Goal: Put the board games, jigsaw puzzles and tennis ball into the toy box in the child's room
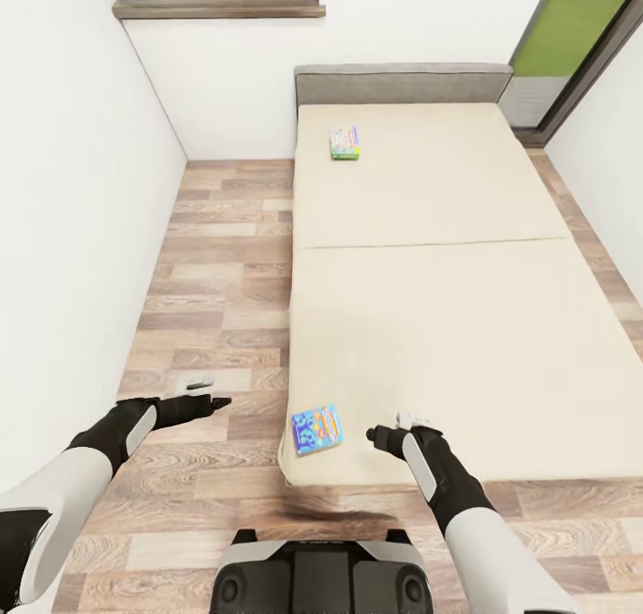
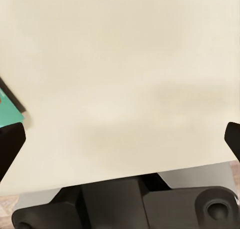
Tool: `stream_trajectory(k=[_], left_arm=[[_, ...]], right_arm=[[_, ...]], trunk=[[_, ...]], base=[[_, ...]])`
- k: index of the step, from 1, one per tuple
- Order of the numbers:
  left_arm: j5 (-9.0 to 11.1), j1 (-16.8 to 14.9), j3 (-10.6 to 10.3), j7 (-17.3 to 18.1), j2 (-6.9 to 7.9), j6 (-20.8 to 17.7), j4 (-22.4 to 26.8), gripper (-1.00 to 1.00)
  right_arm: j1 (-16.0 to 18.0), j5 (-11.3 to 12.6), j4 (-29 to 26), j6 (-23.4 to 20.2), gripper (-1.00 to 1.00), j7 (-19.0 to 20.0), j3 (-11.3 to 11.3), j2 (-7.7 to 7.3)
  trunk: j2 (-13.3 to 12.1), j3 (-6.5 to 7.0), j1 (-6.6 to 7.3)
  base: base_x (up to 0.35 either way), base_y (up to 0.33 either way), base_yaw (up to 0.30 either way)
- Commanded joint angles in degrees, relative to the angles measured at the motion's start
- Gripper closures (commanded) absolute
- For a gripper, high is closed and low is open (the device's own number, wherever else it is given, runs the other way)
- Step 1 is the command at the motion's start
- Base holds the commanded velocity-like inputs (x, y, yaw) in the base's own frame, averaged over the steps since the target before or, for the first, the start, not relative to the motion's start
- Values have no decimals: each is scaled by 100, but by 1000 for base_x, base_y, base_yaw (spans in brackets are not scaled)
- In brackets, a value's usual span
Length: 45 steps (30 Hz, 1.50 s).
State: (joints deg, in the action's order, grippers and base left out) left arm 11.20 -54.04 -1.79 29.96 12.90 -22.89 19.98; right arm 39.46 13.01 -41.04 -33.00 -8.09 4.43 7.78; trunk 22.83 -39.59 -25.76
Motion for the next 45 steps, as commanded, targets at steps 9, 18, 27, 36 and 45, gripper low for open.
stream_trajectory(k=[9,18,27,36,45], left_arm=[[58,-2,-27,-16,2,-49,6,-100],[50,-2,-12,-19,2,-49,5,-100],[50,-2,-3,-16,2,-55,6,-100],[49,-2,-2,-21,2,-58,6,-100],[49,-2,-1,-24,3,-58,5,-100]], right_arm=[[113,72,66,-4,-100,-113,14,-34],[695,78,719,0,-100,-312,14,-32],[1184,71,1379,6,-100,-503,14,-43],[1288,65,1480,-9,-100,-540,14,5],[1293,64,1493,15,-100,-538,14,12]], trunk=[[9,-92,-3],[9,-176,-3],[9,-261,-3],[9,-345,-3],[9,-430,-3]], base=[[0,0,0],[0,0,0],[0,0,0],[0,0,0],[0,0,0]])
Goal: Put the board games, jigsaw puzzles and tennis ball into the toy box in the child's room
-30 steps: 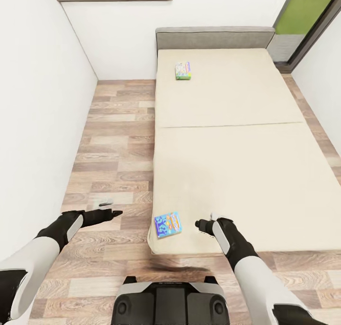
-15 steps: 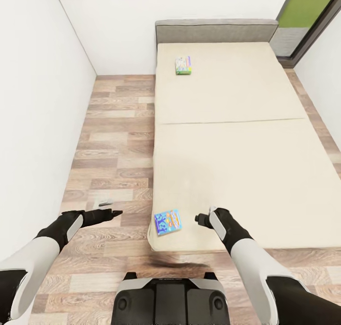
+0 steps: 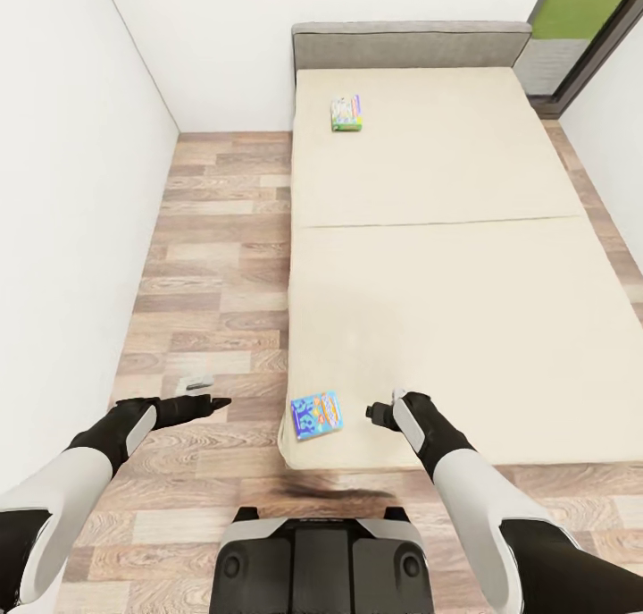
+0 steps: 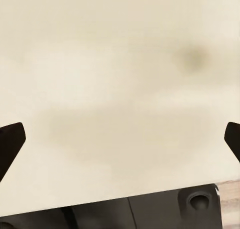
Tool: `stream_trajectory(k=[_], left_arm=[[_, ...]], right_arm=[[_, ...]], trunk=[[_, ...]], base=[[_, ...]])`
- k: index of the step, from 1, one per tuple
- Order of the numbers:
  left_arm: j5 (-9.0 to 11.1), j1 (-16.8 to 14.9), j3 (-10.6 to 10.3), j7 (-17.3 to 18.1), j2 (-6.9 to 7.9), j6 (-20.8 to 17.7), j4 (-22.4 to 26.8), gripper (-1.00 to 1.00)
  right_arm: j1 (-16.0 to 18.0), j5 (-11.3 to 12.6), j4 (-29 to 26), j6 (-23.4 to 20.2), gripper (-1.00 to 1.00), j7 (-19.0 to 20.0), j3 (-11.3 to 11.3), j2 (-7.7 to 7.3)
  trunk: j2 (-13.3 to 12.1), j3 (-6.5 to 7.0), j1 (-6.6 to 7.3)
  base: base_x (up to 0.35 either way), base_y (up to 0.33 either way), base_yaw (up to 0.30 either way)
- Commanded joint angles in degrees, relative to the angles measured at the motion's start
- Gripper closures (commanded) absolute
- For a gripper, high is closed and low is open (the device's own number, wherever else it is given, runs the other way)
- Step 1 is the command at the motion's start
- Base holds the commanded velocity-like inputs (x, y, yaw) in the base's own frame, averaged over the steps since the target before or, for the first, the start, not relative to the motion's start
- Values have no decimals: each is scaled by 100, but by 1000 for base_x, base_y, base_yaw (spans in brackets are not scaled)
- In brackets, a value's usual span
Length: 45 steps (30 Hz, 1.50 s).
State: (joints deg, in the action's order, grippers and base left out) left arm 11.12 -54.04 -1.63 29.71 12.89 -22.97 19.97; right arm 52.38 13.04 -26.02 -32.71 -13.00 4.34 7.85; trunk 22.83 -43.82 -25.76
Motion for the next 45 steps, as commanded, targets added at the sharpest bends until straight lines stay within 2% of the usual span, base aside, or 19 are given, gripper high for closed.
stream_trajectory(k=[1,29,45], left_arm=[[57,-1,-18,0,4,-50,6,-100],[57,-1,-20,0,10,-41,7,-100],[57,-1,-14,4,11,-43,7,-100]], right_arm=[[1,60,-10,-12,-100,-46,23,6],[5,67,-44,14,-100,-45,23,32],[1,67,-50,18,-100,-45,23,30]], trunk=[[9,-16,-3],[9,-277,-3],[9,-306,-3]], base=[[0,0,0],[0,0,0],[0,101,0]])
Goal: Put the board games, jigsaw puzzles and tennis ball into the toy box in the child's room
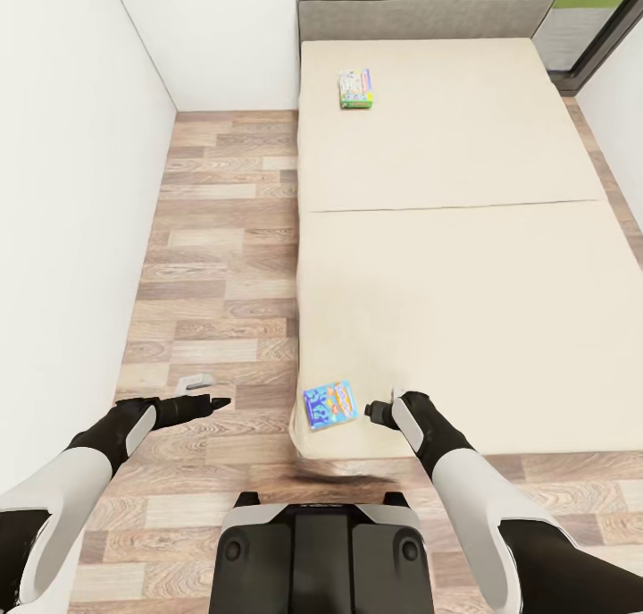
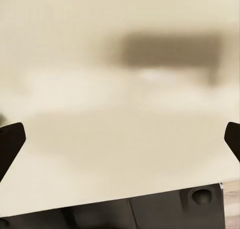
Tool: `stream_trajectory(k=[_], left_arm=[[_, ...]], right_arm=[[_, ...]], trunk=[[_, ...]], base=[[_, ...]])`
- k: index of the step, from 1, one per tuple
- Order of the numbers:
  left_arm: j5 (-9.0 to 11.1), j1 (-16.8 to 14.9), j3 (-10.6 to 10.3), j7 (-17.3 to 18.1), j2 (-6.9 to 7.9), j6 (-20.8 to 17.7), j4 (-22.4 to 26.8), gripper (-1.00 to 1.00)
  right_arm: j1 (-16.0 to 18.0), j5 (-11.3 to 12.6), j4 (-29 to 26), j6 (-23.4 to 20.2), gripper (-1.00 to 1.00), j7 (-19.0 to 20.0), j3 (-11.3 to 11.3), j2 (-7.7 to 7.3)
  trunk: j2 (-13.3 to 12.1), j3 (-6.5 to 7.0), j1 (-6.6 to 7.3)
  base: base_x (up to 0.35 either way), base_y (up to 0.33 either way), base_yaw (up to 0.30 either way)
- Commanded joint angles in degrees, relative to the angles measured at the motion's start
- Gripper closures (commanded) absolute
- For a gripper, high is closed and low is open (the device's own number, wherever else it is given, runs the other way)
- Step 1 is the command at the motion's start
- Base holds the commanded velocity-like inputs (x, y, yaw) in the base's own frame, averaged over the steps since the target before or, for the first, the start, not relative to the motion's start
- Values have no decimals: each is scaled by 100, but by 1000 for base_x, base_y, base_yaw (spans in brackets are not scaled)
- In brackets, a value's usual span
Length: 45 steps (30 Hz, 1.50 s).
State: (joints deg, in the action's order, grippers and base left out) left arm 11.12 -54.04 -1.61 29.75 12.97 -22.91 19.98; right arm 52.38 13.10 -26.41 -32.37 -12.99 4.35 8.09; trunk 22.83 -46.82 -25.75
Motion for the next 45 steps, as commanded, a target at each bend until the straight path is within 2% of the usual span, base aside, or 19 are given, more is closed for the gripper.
stream_trajectory(k=[1,45], left_arm=[[56,-1,-16,0,4,-49,6,-100],[56,-1,-21,-1,4,-47,6,-100]], right_arm=[[3,61,-11,-15,-100,-46,22,4],[1,61,-22,71,-100,-46,22,8]], trunk=[[9,-7,-3],[9,-7,-3]], base=[[0,32,0],[23,14,0]])
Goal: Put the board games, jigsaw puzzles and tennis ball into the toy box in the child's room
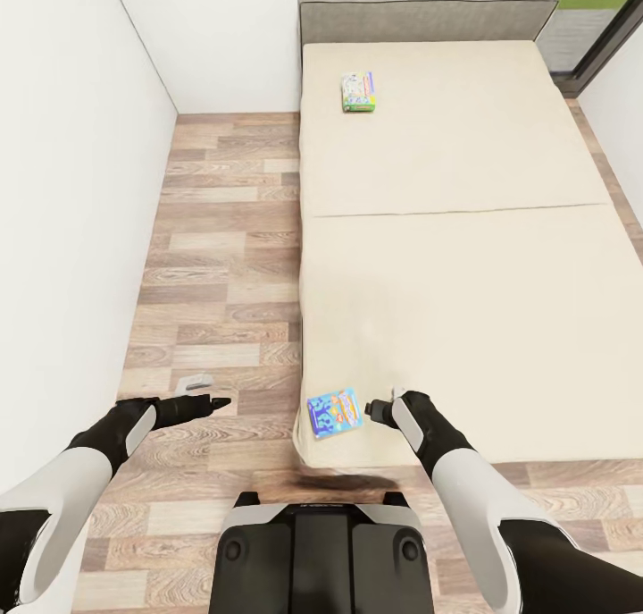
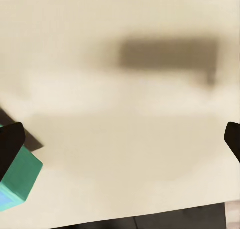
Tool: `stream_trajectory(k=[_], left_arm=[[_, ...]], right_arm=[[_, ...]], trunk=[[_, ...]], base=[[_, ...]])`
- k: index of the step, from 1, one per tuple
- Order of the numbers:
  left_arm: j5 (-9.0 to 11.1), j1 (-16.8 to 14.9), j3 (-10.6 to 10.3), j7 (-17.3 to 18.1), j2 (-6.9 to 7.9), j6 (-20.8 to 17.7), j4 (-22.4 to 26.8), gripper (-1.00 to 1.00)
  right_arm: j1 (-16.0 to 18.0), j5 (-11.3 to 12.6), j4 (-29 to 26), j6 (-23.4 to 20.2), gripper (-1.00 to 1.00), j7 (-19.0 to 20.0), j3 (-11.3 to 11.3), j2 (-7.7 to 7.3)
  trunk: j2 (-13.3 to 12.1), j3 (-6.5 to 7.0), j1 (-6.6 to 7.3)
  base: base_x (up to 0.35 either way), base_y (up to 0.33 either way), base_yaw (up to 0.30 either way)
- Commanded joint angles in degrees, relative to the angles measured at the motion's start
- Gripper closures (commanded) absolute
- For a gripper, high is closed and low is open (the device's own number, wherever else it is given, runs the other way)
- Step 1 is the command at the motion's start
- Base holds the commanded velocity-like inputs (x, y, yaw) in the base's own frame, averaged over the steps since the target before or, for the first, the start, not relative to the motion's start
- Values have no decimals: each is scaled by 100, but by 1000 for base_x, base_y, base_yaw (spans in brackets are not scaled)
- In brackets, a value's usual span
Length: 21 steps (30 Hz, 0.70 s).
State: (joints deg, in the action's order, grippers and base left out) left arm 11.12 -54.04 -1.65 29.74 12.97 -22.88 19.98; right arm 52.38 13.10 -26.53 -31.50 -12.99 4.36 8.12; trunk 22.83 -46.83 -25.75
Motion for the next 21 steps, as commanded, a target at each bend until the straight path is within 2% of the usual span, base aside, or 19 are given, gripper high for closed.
stream_trajectory(k=[1,7,15,21], left_arm=[[57,-1,-16,0,4,-50,6,-100],[57,-1,-12,2,4,-52,6,-100],[57,-1,-11,5,4,-53,6,-100],[58,-1,-14,6,4,-49,6,-100]], right_arm=[[1,61,-10,-15,-100,-45,21,5],[1,61,-10,-14,-100,-45,19,5],[1,61,-10,-14,-100,-45,14,5],[1,61,-10,-14,-100,-45,11,5]], trunk=[[9,-6,-3],[9,-6,-3],[9,-6,-3],[9,-6,-3]], base=[[3,1,0],[1,16,0],[0,142,0],[0,44,0]])
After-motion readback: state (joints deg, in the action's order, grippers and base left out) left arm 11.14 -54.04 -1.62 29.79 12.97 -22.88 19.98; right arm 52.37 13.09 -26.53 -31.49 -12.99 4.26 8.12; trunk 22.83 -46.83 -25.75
